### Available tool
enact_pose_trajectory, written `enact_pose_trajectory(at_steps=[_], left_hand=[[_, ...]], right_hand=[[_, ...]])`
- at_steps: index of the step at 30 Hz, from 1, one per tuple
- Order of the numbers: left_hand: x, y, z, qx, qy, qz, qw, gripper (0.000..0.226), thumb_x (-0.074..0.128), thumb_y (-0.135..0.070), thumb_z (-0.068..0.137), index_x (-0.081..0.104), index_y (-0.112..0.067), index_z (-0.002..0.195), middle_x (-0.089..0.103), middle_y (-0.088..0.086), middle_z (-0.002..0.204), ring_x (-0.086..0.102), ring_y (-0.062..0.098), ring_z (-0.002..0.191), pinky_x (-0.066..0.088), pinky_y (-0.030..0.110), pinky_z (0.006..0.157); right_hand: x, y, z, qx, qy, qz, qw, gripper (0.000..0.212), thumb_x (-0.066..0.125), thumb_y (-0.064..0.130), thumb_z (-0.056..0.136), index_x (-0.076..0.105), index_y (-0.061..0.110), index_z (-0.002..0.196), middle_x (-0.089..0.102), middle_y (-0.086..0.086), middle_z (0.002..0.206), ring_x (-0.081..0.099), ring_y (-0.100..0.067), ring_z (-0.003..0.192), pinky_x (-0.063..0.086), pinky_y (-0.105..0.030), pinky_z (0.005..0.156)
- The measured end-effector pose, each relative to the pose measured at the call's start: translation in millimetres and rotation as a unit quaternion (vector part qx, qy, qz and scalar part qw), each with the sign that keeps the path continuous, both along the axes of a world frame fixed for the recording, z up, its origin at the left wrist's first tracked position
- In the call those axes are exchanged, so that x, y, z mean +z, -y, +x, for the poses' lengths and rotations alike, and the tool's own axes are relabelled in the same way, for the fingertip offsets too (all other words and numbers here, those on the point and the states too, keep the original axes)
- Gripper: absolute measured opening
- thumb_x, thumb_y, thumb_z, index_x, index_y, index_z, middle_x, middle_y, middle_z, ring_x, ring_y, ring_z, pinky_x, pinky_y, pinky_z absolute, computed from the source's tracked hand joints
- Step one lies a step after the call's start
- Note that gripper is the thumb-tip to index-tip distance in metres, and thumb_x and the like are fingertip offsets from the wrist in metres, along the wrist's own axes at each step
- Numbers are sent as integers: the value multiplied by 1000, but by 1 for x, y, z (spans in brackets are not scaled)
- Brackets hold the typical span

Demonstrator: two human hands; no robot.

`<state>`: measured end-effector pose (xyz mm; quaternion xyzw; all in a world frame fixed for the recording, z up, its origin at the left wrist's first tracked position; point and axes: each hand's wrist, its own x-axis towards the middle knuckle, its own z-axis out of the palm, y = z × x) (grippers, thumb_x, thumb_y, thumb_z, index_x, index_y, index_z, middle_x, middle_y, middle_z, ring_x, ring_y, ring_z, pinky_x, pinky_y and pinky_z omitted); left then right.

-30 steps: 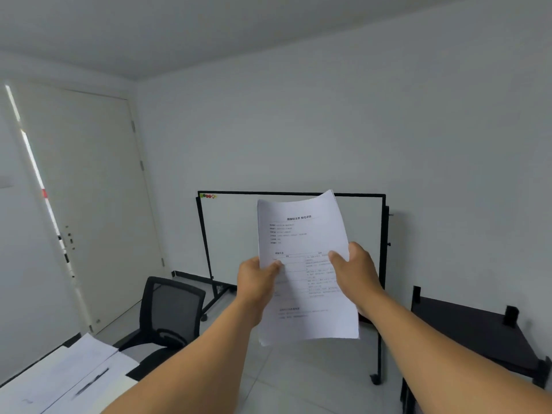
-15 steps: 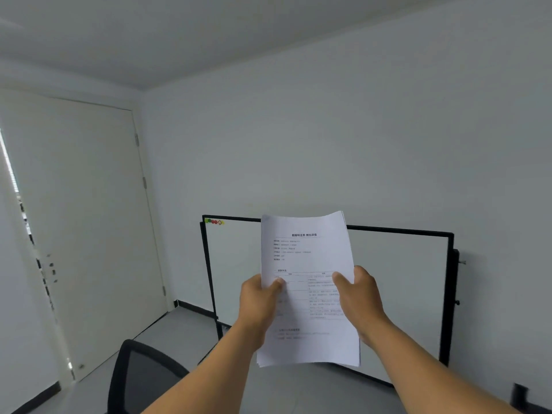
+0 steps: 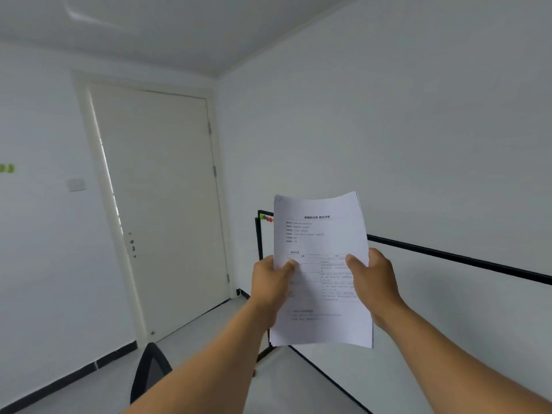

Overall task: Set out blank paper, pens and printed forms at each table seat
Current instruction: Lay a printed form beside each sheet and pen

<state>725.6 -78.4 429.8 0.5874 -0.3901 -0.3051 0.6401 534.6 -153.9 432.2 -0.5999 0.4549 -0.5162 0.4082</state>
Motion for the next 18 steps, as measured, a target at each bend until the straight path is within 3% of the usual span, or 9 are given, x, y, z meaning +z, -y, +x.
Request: enact_pose_trajectory(at_steps=[3,6,9,12,18], left_hand=[[3,38,20,52,-1,5,999,12,70,-19,102,79,-14,108,84,8,98,80,30,84,69,49,78],[3,70,54,101,-5,4,995,11,70,-16,102,80,-13,106,83,4,89,77,22,74,66,39,67],[-3,101,92,144,-3,10,989,11,70,-17,103,80,-13,107,83,2,89,78,22,74,65,38,65],[-14,136,141,178,-9,11,984,11,70,-17,102,79,-12,106,83,7,92,76,25,76,68,50,74],[-32,212,252,221,-40,7,974,10,70,-14,101,78,-8,103,78,6,85,71,24,68,64,39,67]], right_hand=[[4,56,30,56,-7,4,998,23,59,29,102,59,6,98,65,-5,85,51,-24,67,45,-36,64],[4,101,70,108,1,14,994,27,59,28,102,55,1,99,57,-3,80,44,-21,66,40,-34,62],[-2,143,116,149,1,15,989,24,59,28,102,55,5,95,59,-3,80,45,-20,66,42,-34,61],[-8,182,170,179,-4,16,984,22,58,28,102,55,8,94,62,-5,82,47,-19,66,42,-34,61],[-15,262,288,210,-35,12,977,18,58,29,104,61,11,104,75,-7,104,69,-29,84,53,-35,69]])
